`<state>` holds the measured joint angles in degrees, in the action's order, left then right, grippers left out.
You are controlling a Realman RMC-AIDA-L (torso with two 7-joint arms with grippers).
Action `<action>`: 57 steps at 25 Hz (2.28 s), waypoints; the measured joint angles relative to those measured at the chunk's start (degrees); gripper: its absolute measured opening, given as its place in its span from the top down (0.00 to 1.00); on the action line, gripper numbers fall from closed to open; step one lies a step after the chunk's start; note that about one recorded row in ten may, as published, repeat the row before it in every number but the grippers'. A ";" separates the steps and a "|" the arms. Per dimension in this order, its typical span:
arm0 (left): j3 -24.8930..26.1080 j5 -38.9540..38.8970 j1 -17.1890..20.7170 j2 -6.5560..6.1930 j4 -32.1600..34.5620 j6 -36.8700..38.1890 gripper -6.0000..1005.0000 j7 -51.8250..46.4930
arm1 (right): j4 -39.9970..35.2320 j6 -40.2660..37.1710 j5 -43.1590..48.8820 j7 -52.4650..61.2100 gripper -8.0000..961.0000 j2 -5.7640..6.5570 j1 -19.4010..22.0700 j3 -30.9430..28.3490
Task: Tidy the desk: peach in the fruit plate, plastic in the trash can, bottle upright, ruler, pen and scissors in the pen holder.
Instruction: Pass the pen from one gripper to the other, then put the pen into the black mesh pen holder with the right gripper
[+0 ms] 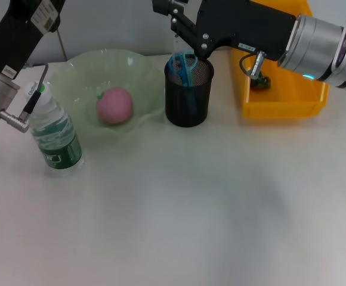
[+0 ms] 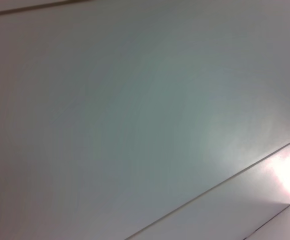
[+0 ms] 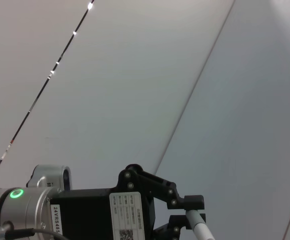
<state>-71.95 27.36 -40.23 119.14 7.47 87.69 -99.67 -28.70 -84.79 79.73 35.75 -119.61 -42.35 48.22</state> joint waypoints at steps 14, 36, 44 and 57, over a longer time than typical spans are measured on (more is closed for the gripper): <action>-1.08 0.06 1.03 0.04 1.19 1.01 0.68 0.70 | -0.05 0.16 -0.11 0.30 0.86 0.08 0.23 0.11; -9.33 10.07 11.85 -1.43 23.37 7.60 0.21 25.19 | -21.96 -0.59 -3.88 49.63 0.84 3.79 11.12 -2.28; -4.35 36.46 12.75 -2.27 30.64 7.81 0.21 29.15 | -43.51 -7.46 26.42 85.01 0.83 6.63 5.69 -6.34; 4.25 48.32 14.53 -1.58 30.43 6.98 0.22 29.90 | -46.20 -20.99 56.72 107.59 0.82 11.56 -11.44 -11.09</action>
<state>-67.70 75.67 -25.70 117.56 37.89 94.67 -69.77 -74.90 -105.79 136.44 143.35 -108.05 -53.78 37.13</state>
